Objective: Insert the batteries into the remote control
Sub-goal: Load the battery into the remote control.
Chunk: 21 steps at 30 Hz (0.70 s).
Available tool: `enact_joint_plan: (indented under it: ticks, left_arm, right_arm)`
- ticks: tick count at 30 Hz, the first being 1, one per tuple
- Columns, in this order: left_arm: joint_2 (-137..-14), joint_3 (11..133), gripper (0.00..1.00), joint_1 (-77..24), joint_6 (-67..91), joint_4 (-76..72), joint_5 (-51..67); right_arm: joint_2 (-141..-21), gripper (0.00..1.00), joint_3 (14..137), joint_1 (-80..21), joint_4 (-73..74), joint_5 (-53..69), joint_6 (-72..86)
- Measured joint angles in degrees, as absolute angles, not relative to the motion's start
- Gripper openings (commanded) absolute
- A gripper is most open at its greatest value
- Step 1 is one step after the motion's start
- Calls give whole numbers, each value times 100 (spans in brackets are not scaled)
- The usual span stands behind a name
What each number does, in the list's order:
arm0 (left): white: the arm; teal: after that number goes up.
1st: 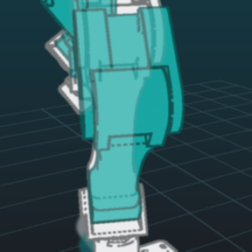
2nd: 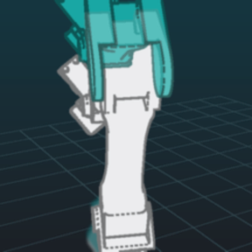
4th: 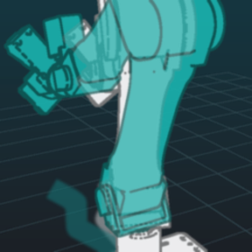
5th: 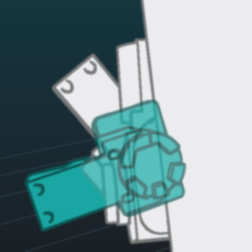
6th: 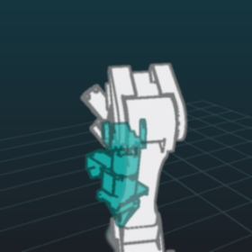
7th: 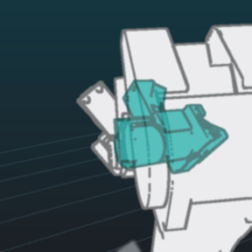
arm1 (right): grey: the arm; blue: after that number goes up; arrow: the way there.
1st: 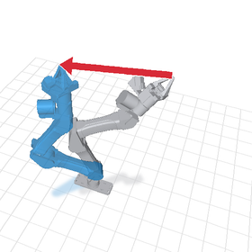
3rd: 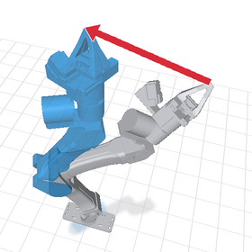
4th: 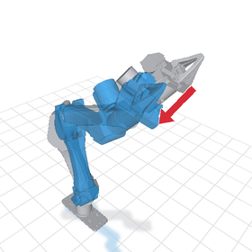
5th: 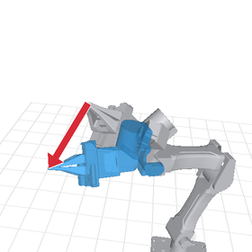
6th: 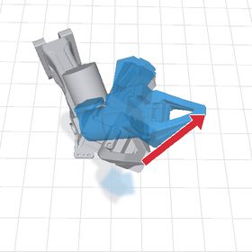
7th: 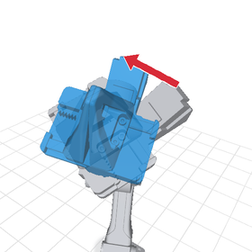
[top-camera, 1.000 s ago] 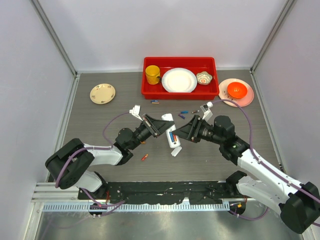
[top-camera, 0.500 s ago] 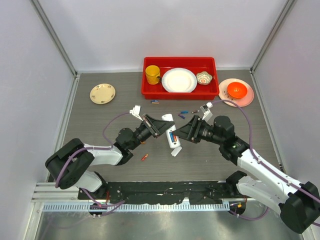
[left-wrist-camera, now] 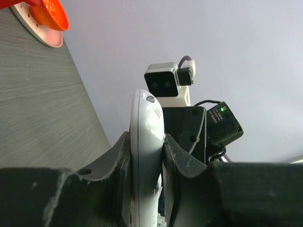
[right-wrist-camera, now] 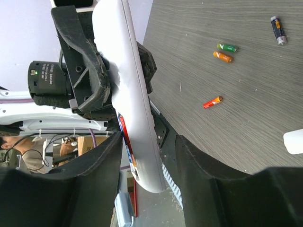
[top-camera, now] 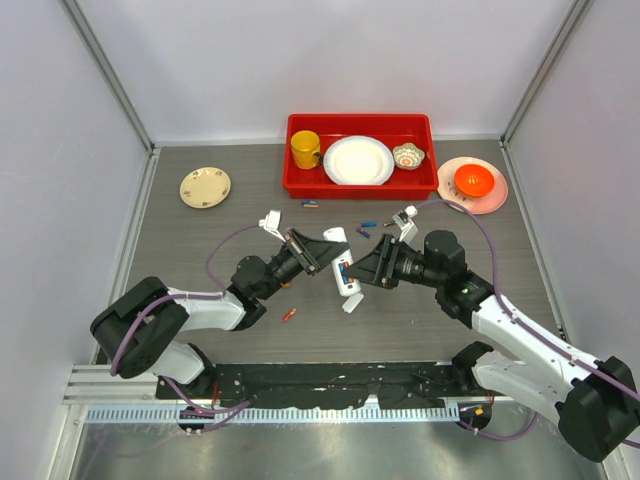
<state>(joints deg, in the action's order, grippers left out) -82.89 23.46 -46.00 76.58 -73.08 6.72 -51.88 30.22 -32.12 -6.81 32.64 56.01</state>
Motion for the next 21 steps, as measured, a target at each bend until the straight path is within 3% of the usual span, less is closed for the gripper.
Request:
enact_joint_plan:
  ticks: [6,10,11,15,21]
  left_arm:
    - [-8300,2351,0,-4600,7651,-7253,718]
    - [-8305,2351,0,-4600,7638,-7190,738]
    - [-8309,2351,0,-4600,7631,-7172,738]
    - [-8324,2357,0,-4600,7644,-7166,740]
    - [-8324,2351,0,-4567,7605,-7273,711]
  right_arm:
    - [-5256,43,3022,-3212,-639,3352,5548]
    - [-5304,43,3022,-3212,-642,3378,5527]
    - [-5328,45,3022,-3212,-644,3382,5518]
    - [-5341,68,3022,-3212,-604,3378,5513]
    - [-5098,77,3293,-3155,-121,3262,5288]
